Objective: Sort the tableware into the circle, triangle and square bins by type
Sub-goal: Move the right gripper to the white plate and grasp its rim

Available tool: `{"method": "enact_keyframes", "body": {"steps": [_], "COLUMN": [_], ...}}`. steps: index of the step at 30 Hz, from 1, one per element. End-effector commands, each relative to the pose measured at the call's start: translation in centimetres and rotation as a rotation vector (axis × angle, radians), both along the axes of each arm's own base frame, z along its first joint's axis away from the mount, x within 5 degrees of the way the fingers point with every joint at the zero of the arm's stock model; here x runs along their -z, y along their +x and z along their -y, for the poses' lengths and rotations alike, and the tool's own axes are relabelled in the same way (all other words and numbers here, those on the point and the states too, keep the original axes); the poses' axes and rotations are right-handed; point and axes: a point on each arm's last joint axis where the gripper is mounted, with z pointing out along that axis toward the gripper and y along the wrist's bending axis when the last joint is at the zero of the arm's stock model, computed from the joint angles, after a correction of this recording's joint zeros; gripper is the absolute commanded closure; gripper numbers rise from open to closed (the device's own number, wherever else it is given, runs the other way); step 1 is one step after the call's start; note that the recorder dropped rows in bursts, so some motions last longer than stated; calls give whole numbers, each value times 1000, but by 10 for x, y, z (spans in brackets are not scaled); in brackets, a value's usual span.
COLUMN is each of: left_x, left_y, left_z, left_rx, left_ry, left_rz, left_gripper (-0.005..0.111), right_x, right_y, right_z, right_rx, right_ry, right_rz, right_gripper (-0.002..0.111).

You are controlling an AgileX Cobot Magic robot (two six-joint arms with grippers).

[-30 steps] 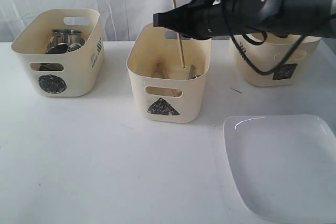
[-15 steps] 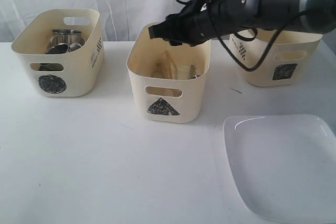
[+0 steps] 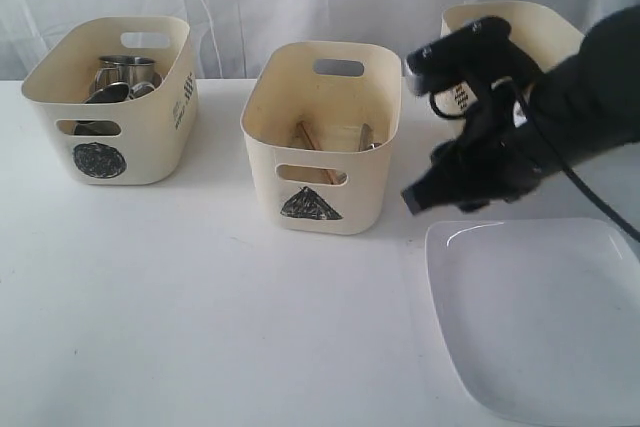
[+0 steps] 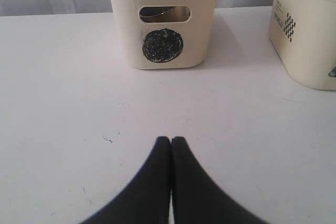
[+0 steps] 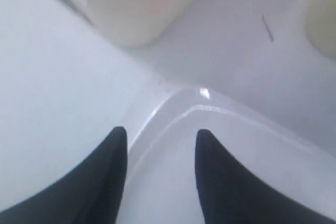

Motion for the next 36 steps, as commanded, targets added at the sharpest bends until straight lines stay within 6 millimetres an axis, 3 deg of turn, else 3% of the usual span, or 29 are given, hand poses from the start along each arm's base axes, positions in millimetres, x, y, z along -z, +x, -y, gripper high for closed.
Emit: {"method": "enact_keyframes", "body": {"steps": [1,8,14,28,36], "left_x": [1,1,1,1,1], "left_y": [0,0,0,0,0], "left_z": [0,0,0,0,0], "left_rx": [-1,-1,-1,-1,-1], "left_ry": [-9,-9,-9,-9,-9], "left_rz": [0,0,0,0,0], "left_gripper": [107,107,107,107,107], "right_x": [13,33,51,111,124], "right_y": [-25,-38,-40,-41,-39], "right_z": [11,3,-23,-65,-63], "right_rx": [-6,-93,-107,-61,25], "right_ry": [-77,-169,-190,-376,-449], "right_rz": [-106,-174,-221,-288,-283], "right_gripper": [63,50,50,51,51]}}
